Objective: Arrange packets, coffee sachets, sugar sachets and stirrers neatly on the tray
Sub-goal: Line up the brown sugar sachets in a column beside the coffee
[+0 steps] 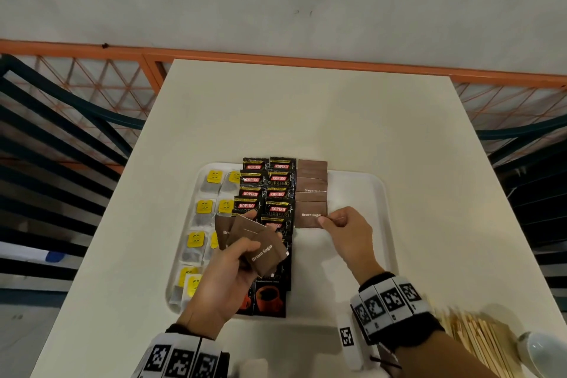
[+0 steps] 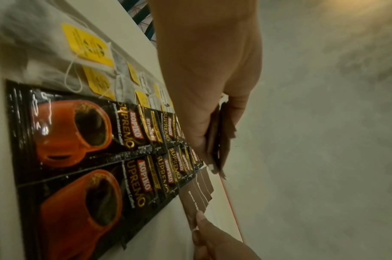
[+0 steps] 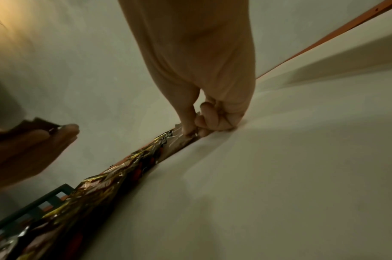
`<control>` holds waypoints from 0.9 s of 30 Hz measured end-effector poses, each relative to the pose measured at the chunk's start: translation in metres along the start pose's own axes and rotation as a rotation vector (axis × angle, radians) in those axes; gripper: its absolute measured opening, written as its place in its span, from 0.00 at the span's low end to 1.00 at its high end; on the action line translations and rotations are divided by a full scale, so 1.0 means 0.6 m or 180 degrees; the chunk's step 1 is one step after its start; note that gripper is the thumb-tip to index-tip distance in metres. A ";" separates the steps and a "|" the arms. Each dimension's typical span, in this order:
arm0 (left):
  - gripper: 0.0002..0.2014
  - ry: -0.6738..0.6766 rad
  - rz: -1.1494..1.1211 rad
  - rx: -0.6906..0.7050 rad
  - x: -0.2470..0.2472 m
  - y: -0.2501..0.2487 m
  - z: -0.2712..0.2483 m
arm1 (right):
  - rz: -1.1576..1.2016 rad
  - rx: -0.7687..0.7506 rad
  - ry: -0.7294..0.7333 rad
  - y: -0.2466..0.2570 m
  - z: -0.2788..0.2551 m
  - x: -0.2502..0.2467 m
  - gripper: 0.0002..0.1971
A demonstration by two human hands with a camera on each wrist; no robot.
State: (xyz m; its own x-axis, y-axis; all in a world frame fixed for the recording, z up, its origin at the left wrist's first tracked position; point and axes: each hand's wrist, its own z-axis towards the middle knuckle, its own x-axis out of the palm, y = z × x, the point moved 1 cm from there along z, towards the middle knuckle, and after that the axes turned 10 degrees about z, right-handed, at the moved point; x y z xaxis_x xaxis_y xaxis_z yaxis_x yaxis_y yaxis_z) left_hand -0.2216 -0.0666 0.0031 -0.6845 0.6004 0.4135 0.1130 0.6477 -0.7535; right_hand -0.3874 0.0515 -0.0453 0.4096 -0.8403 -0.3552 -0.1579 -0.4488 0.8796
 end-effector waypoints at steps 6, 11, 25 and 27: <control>0.20 -0.0162 0.0241 0.0159 0.003 0.004 0.003 | -0.0288 -0.0522 0.0938 0.042 -0.044 0.006 0.09; 0.19 -0.0259 0.0529 0.0279 0.009 0.010 0.000 | 0.0230 -0.0185 0.1926 0.071 -0.086 0.000 0.08; 0.21 -0.0067 0.0895 0.0119 0.022 0.040 -0.034 | 0.0664 0.0455 0.1816 0.050 -0.122 -0.014 0.09; 0.21 -0.0157 0.0845 0.0137 0.021 0.043 -0.039 | 0.0791 0.0441 0.2005 0.048 -0.125 -0.021 0.09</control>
State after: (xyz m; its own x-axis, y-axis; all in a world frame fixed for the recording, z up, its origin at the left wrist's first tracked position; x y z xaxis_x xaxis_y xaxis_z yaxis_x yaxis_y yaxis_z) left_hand -0.2103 -0.0312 0.0006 -0.6694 0.7223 0.1739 0.2632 0.4495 -0.8536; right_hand -0.3297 0.0717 0.0080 0.7837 -0.6052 0.1401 -0.4108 -0.3358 0.8476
